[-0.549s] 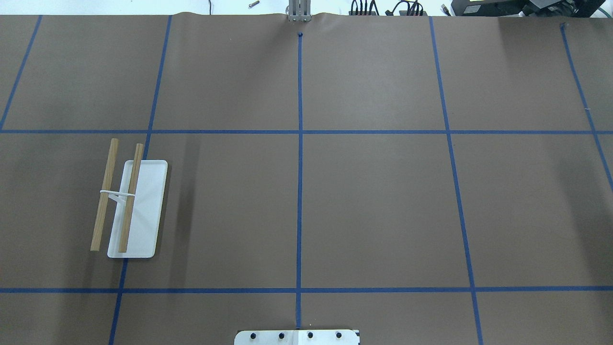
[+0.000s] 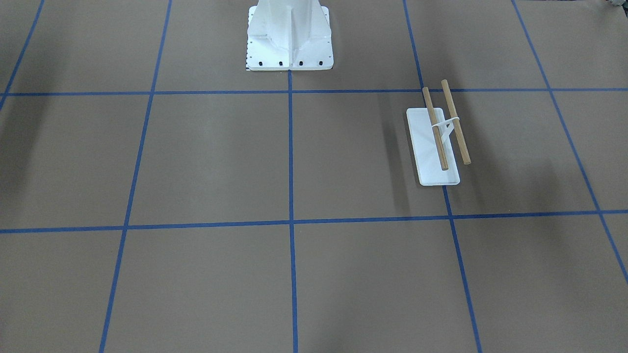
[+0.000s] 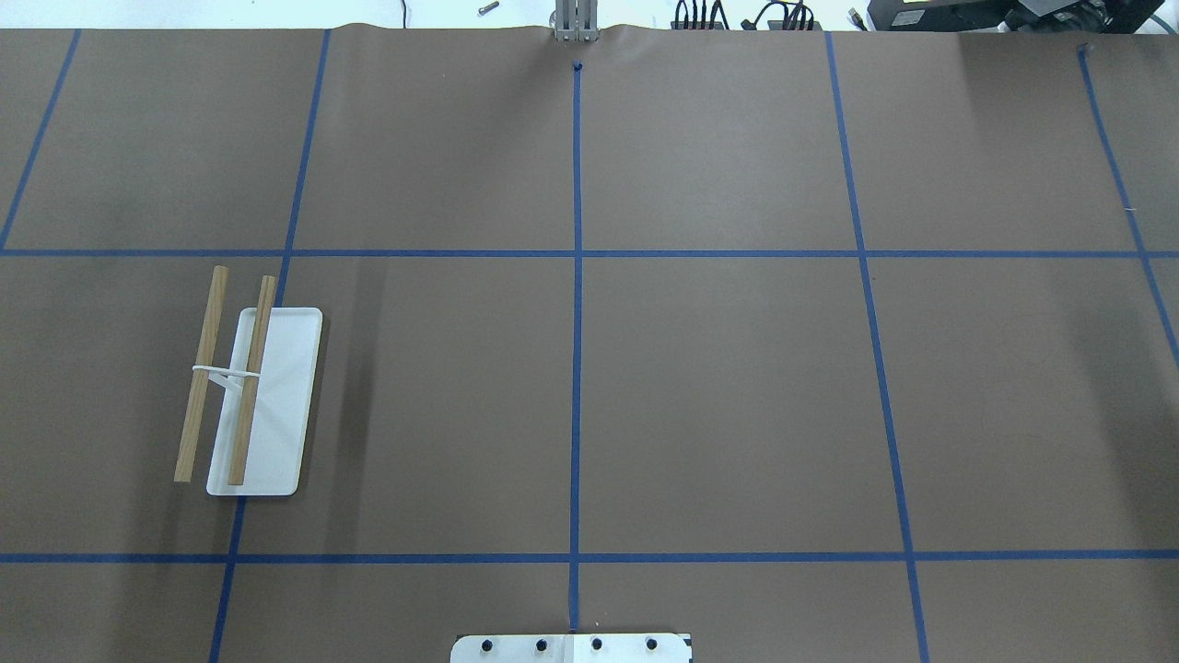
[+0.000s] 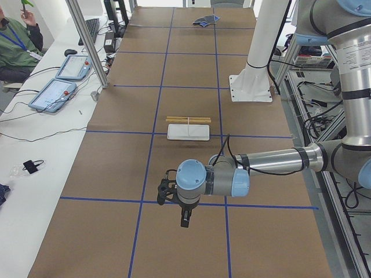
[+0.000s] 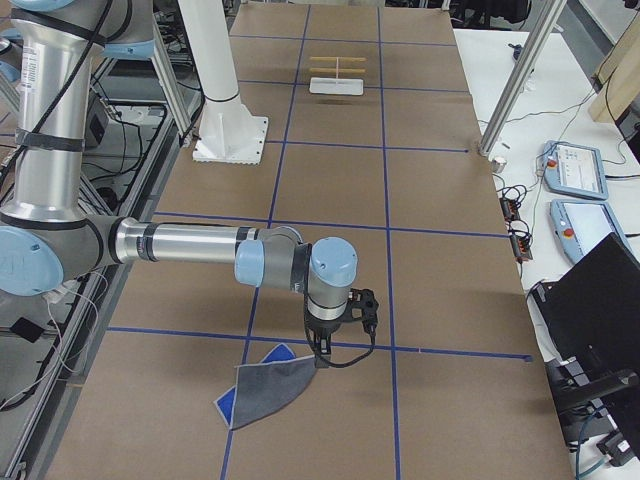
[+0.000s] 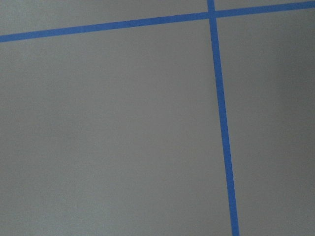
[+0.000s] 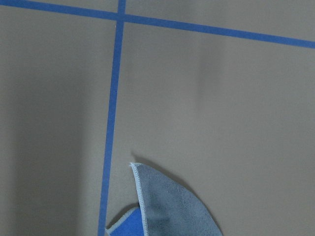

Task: Hang towel on rack

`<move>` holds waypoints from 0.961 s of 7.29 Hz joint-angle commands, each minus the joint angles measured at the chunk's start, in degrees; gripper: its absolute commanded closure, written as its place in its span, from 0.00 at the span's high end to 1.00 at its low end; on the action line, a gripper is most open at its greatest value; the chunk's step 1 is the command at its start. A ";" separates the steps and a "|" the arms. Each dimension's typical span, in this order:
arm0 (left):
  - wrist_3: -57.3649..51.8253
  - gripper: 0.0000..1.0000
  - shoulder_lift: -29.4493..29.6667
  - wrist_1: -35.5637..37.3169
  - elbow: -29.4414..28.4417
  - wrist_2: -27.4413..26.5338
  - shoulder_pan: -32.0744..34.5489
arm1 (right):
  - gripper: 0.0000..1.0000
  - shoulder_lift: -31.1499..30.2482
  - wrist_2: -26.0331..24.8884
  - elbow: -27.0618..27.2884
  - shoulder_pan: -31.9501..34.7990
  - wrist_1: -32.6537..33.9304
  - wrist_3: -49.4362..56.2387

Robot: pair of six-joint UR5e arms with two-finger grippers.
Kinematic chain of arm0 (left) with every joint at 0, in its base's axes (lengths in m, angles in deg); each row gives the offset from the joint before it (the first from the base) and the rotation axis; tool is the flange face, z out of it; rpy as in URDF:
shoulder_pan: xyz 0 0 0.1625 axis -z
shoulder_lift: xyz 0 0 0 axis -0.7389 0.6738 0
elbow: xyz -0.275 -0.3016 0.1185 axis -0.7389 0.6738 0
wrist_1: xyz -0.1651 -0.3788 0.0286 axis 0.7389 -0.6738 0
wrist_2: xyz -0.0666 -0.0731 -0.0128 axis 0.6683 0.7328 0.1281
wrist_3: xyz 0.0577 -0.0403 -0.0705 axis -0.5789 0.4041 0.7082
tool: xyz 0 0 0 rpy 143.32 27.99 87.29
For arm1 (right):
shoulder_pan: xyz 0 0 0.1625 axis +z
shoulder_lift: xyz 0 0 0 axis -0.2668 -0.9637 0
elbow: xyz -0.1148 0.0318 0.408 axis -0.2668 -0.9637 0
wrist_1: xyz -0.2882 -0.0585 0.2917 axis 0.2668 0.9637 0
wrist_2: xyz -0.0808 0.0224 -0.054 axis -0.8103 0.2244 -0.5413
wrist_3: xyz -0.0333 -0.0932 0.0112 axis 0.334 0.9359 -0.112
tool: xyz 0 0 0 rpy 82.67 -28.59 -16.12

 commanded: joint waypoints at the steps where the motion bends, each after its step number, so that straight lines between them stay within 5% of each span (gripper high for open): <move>1: 0.15 0.99 0.30 -7.45 -0.05 -0.17 0.07 | 1.00 -0.05 -0.64 1.02 -0.09 0.07 0.47; 5: 0.68 0.99 4.69 -17.06 -0.49 0.09 -0.02 | 1.00 5.38 0.49 4.53 0.00 -2.73 -0.49; 7: 4.96 0.99 7.94 -15.42 0.90 3.05 0.07 | 1.00 2.51 1.56 4.71 0.00 -4.31 0.56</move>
